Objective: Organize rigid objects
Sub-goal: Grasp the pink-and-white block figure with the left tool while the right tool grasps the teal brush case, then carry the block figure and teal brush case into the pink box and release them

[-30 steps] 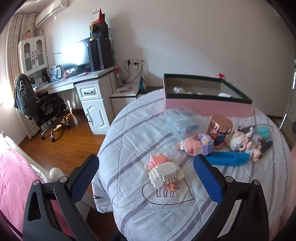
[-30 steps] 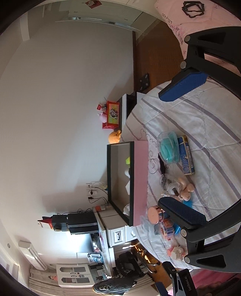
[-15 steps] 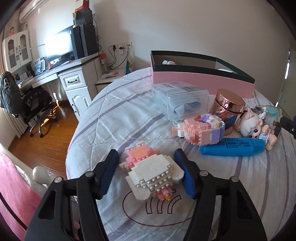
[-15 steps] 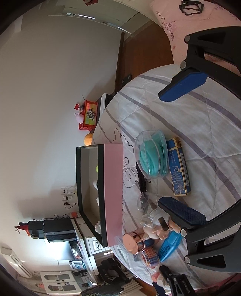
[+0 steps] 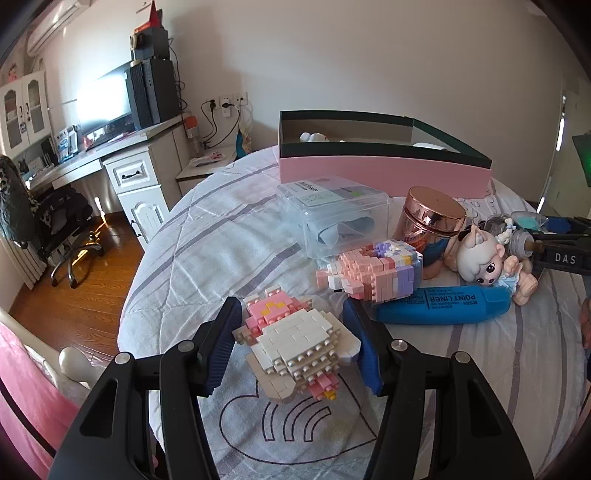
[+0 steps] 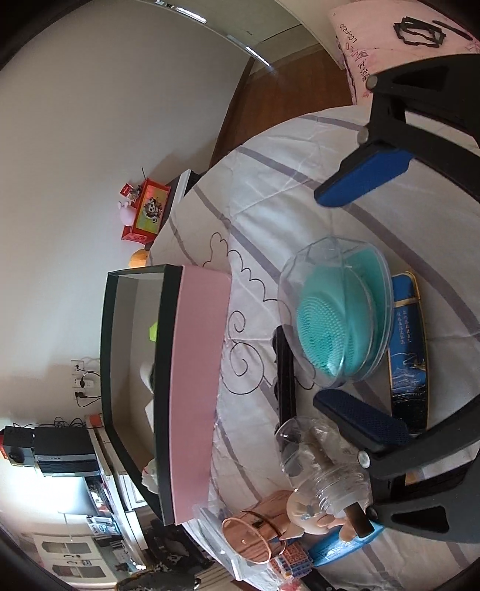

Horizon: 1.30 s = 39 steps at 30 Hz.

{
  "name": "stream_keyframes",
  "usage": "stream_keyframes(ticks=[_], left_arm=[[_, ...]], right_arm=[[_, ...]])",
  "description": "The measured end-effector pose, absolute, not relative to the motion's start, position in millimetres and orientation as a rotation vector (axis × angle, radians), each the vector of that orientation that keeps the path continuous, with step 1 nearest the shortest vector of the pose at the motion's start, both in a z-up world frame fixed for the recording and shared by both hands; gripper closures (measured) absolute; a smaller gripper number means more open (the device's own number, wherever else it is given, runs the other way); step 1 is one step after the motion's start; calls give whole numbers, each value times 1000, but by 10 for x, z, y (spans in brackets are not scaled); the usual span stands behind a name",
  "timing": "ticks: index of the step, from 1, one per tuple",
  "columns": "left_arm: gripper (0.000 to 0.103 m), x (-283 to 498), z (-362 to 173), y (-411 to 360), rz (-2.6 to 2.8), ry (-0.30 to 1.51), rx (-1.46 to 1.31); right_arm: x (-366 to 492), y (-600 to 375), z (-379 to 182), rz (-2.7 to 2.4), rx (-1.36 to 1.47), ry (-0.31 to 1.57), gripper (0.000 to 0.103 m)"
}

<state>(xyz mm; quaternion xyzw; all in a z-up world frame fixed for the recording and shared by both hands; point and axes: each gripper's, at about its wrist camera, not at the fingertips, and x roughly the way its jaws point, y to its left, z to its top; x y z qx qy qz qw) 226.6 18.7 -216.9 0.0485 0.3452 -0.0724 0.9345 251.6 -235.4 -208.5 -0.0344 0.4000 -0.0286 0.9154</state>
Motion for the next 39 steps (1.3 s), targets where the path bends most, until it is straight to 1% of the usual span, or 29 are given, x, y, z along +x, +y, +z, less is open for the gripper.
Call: stream_keyframes(ticks=[1,6,14,20,25,29,34,39], left_arm=[[45,2263,-2161,175,-151,706,102],[45,2203,-2096,139,-155,691,107],[45,1995,-1856,80,-185,631,96],[45,1821,-1473,-84,-202,519,104],[45,1621,-1073,-208,-174,364,84],[45,1500,-822,-248,-128,257,75],[45,1514,-682,-289,-120,207,71],[45,1632,-667,-340,-129,209,77]], right_arm=[[2537,-2357,-2097,-50,-67,833,31],[2470,-2350,-2068,-37,-53,813,31],[2095,-2341,-1843,-23,2,681,31],[1813,-2188,-1549,6,17,553,31],[1518,-1999,-1168,31,9,385,31],[1397,-1913,-959,38,3,307,31],[1368,-1860,-770,42,-4,253,31],[1459,-1846,-722,44,-13,246,31]])
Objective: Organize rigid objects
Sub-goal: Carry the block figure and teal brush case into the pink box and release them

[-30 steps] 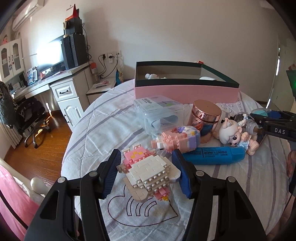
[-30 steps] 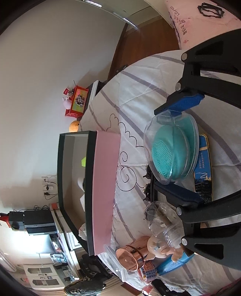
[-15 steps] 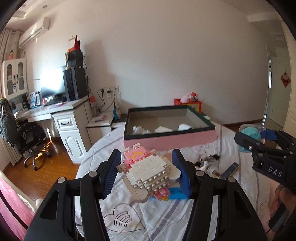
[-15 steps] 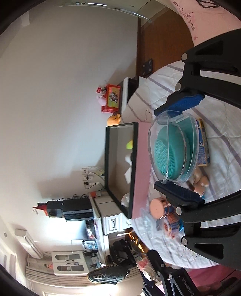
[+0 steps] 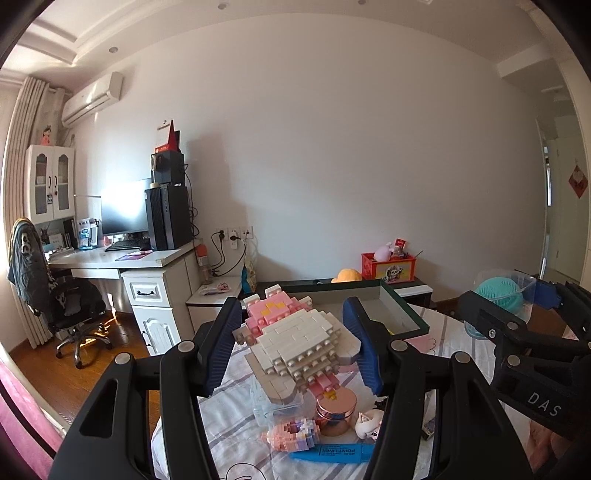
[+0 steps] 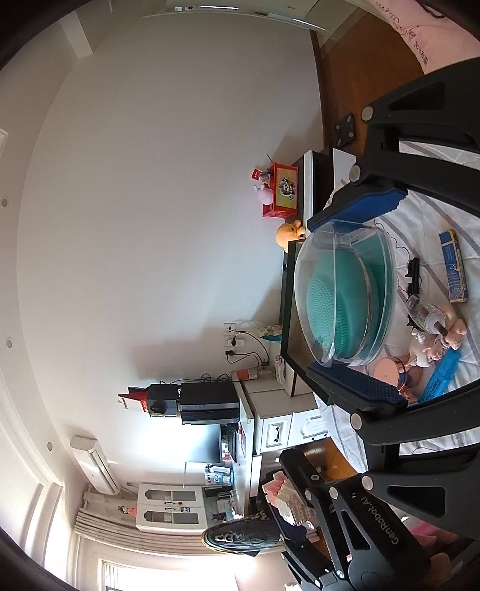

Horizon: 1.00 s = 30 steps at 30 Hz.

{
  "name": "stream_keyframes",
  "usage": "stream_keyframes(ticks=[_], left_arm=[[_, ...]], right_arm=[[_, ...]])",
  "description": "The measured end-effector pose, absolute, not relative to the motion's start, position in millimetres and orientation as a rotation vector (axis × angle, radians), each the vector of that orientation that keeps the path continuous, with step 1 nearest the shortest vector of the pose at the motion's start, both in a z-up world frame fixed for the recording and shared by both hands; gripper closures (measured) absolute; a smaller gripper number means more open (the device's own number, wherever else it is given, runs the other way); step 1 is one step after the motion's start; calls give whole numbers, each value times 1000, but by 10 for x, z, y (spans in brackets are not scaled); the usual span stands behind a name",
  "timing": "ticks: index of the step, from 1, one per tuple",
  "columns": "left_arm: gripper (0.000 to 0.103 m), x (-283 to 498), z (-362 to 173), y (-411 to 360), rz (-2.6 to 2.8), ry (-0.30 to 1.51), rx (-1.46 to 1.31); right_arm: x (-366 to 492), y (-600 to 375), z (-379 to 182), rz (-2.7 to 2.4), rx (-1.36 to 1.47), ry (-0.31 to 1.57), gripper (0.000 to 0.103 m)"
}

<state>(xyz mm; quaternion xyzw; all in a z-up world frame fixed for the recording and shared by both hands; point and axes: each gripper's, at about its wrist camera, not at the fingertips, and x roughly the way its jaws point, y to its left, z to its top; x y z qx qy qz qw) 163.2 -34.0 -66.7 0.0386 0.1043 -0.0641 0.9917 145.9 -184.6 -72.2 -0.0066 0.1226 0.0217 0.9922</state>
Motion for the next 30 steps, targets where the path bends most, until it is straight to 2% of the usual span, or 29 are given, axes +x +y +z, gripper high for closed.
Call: stream_keyframes(ticks=[9,17,24,30], left_arm=[[45,2292,-609,-482,-178,257,118],[45,3525,-855,-676,-235,473,173],[45,4430,-1323,-713,-230,695,154],[42,4628,-1567,-745,-199,758,167]], right_arm=[[2007,-1886,-702,49,-49,282,31],[3098,-1960,-860,103,-69,447,31],[3983,-1939,-1335,127,-80,664,31],[4283,-1969,-1729,144,-57,773,31]])
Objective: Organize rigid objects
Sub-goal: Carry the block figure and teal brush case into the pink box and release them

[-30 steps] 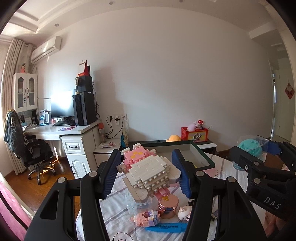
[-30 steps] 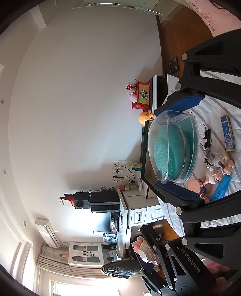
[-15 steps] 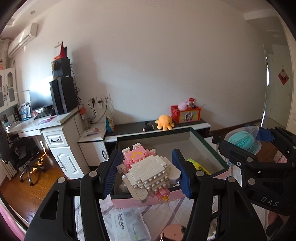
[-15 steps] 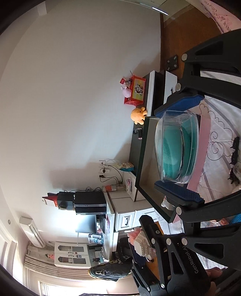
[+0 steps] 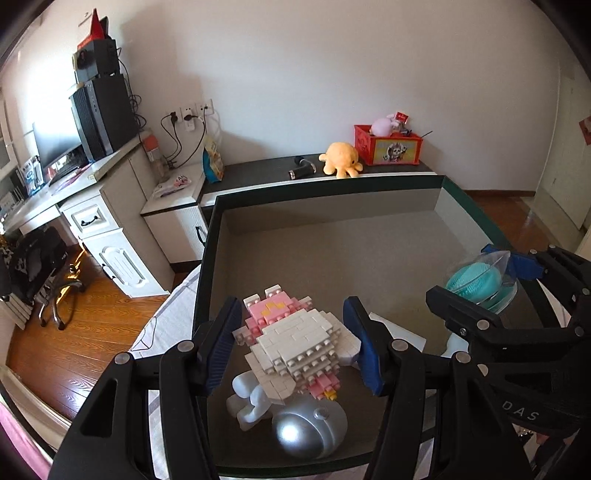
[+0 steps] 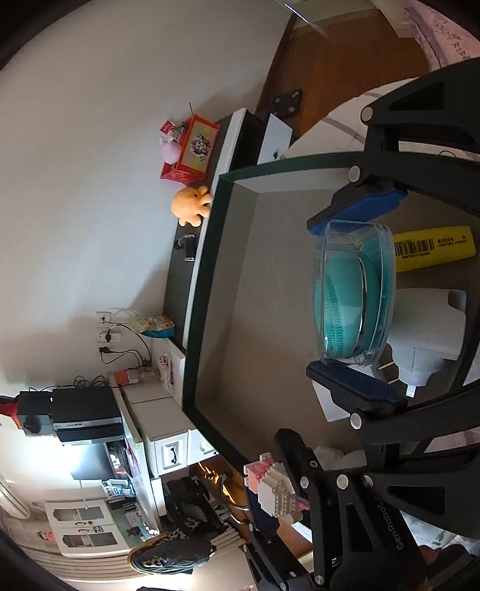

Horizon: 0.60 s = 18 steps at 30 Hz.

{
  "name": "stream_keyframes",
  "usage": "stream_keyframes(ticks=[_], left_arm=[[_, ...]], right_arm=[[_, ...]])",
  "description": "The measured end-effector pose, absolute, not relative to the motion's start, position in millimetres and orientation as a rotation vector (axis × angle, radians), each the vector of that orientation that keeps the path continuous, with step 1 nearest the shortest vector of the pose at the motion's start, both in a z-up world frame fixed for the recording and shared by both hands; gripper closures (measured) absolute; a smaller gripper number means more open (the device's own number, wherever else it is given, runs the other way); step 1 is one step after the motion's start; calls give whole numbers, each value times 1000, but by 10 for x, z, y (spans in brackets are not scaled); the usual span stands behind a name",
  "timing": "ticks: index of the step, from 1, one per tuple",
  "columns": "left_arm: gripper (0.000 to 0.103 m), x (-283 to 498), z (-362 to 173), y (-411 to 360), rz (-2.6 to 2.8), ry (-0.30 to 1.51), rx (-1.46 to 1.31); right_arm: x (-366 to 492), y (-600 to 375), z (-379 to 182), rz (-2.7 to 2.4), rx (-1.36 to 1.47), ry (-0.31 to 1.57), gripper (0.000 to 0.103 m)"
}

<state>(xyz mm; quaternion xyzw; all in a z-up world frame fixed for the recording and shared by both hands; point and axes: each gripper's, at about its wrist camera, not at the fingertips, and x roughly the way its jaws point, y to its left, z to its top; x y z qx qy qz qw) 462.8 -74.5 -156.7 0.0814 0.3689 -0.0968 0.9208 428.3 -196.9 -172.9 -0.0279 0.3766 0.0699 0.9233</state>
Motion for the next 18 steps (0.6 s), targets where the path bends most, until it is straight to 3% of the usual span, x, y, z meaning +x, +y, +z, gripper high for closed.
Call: stream_keyframes(ticks=[4,6,11,15,18], left_arm=[[16,4633,-1565,-685,-148,763,142],[11,4543,-1475,-595,-152,744,99],[6,3978,-1081,-486,-132,600,119],[0,3307,-705,-408,-79,411,151],[0,2754,-512,-358,-31,293,156]], right_arm=[[4236,-2004,-1704,125,-47,765,26],[4159,-2039,-1609,112,-46,733,21],[3722,-2123,-1158,110,4,603,19],[3128,-2113,-784,108,16,469,0],[2614,-2057,-577,85,12,367,0]])
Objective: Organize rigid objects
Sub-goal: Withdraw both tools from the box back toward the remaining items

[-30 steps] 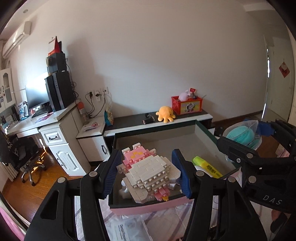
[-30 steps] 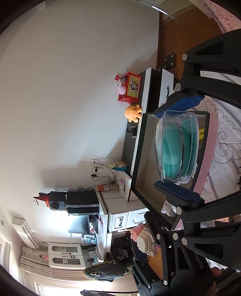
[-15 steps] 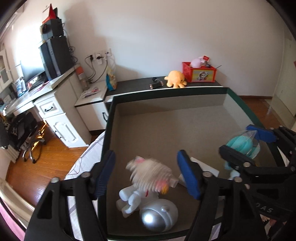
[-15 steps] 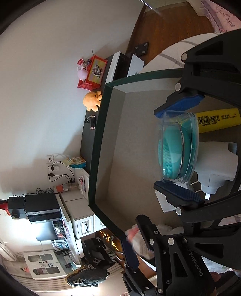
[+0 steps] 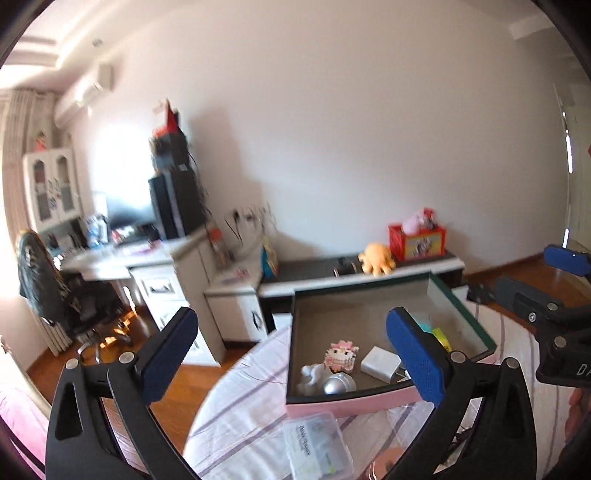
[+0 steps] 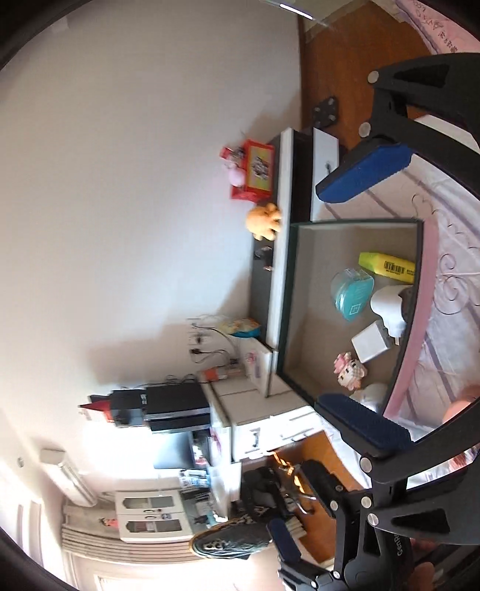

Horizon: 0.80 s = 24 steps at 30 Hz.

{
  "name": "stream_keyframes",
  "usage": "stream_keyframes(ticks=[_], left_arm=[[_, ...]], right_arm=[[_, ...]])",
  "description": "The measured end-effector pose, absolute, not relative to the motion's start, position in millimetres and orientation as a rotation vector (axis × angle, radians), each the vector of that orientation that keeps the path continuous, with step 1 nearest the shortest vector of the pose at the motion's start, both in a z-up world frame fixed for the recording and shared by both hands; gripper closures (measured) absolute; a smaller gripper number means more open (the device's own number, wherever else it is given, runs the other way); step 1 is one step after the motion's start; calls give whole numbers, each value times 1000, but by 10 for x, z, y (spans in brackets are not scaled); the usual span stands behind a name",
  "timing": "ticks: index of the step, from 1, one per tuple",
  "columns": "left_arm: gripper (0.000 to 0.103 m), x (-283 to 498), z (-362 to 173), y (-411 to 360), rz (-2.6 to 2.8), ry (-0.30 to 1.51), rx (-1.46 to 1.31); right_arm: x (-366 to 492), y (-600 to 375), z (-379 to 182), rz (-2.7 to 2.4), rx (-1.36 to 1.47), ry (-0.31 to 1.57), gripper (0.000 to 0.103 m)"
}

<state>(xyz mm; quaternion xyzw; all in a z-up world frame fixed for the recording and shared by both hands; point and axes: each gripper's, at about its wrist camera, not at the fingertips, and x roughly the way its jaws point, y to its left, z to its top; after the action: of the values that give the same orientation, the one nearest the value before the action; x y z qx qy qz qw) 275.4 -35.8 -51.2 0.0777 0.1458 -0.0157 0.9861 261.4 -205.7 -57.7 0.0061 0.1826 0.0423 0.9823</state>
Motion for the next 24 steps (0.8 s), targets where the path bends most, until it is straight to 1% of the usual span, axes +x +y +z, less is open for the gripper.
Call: stream_keyframes(ticks=[5,11,19,24], left_arm=[[0,2020,-319,-215,-30,208,102],[0,1373,-256,-148,13,139,106],[0,800,-152,-4,-7,101,78],[0,593,-92,66,-14,74,54]], right_arm=[[1766,-1925,-412,29,8,242,0],[1006,-1825,-336,-12,10,144,0],[508,-1658,-187,-24,-18,85,0],[293,-1565,-149,-44,-45,53,0]])
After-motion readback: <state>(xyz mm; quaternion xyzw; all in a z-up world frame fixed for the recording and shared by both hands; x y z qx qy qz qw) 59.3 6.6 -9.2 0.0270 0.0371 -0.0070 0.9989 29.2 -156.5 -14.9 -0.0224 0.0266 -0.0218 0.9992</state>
